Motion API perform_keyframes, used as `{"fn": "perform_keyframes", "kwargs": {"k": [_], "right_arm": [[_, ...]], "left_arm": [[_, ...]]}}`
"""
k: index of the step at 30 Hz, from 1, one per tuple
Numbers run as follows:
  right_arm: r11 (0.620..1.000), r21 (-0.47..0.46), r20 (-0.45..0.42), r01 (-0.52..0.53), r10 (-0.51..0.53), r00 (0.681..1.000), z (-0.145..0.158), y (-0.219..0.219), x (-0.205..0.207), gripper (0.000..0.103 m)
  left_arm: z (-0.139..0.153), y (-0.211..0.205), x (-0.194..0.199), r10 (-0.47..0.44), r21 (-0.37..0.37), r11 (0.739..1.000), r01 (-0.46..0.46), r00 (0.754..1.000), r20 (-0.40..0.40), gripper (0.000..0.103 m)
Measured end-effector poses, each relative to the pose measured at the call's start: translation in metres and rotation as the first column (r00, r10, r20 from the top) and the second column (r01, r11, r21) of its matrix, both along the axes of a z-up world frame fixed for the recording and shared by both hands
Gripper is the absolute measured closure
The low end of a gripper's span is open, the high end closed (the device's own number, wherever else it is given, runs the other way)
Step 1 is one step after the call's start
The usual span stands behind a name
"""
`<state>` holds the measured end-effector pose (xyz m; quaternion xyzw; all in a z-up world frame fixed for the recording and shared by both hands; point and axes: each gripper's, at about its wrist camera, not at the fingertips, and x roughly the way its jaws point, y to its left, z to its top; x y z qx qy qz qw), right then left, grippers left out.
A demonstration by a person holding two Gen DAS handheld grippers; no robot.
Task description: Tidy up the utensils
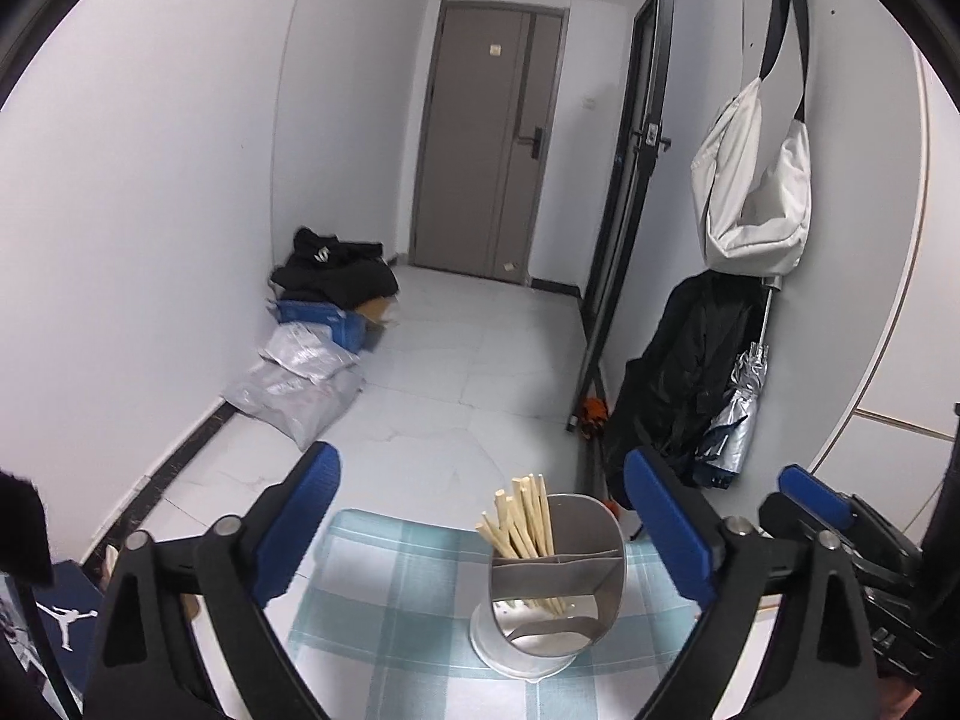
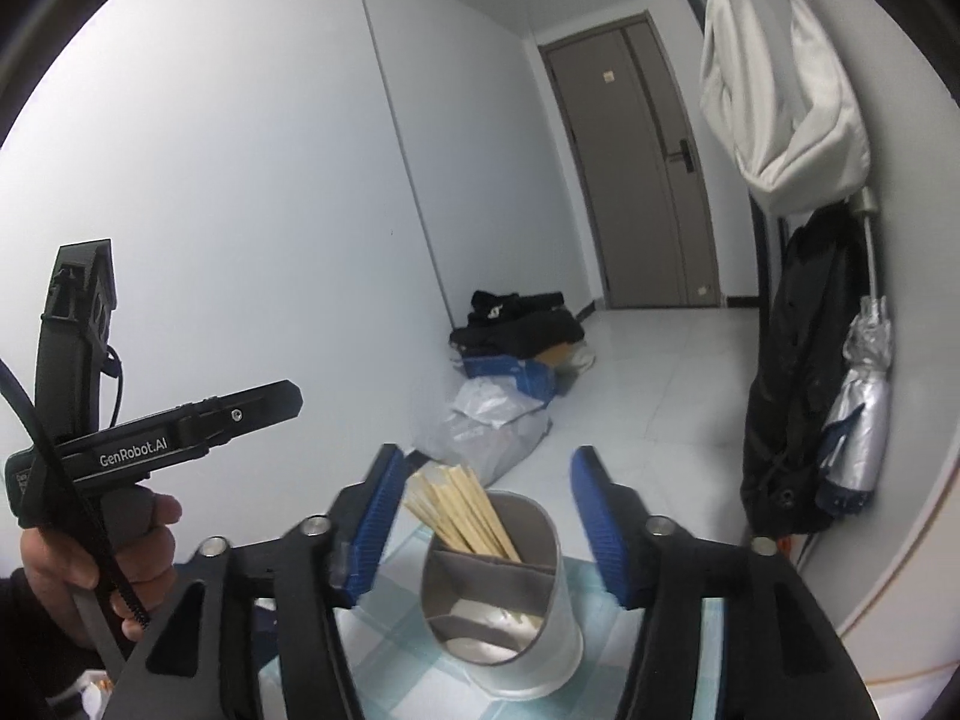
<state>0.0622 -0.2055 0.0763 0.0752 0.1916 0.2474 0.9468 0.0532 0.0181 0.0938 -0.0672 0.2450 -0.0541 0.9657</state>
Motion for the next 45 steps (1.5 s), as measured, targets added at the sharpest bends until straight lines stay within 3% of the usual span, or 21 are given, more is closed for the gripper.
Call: {"fn": "perform_keyframes", "kwargs": {"k": [5, 8, 21, 33, 38, 45], "right_arm": [[1.000, -0.004, 0.052, 0.014, -0.014, 0.999, 0.011, 0.003, -0.031, 0.032], [0.999, -0.012, 0.072, 0.041, -0.040, 0.997, 0.014, 0.005, -0.047, 0.021], [0.991, -0.035, 0.130, 0.131, -0.125, 0.984, 0.006, 0.009, -0.098, 0.005], [0.979, -0.084, 0.138, 0.185, -0.172, 0.975, -0.027, 0.020, -0.120, 0.001], [0.975, -0.101, 0.117, 0.197, -0.185, 0.976, -0.045, 0.024, -0.122, 0.001], [0.968, -0.140, 0.107, 0.209, -0.195, 0.975, -0.064, 0.029, -0.121, 0.001]], "left_arm": [[0.008, -0.001, -0.026, 0.014, 0.028, 0.999, -0.015, 0.998, 0.062, 0.002], [0.008, -0.001, -0.037, 0.019, 0.027, 0.999, -0.021, 0.996, 0.084, 0.001], [-0.006, 0.003, -0.077, 0.013, 0.065, 0.998, -0.023, 0.989, 0.147, 0.001], [-0.044, 0.004, -0.090, 0.038, 0.061, 0.997, -0.046, 0.991, 0.129, 0.001], [-0.061, 0.007, -0.089, 0.079, 0.024, 0.996, -0.082, 0.989, 0.126, 0.001], [-0.082, 0.003, -0.081, 0.080, 0.058, 0.995, -0.086, 0.992, 0.093, 0.001]]}}
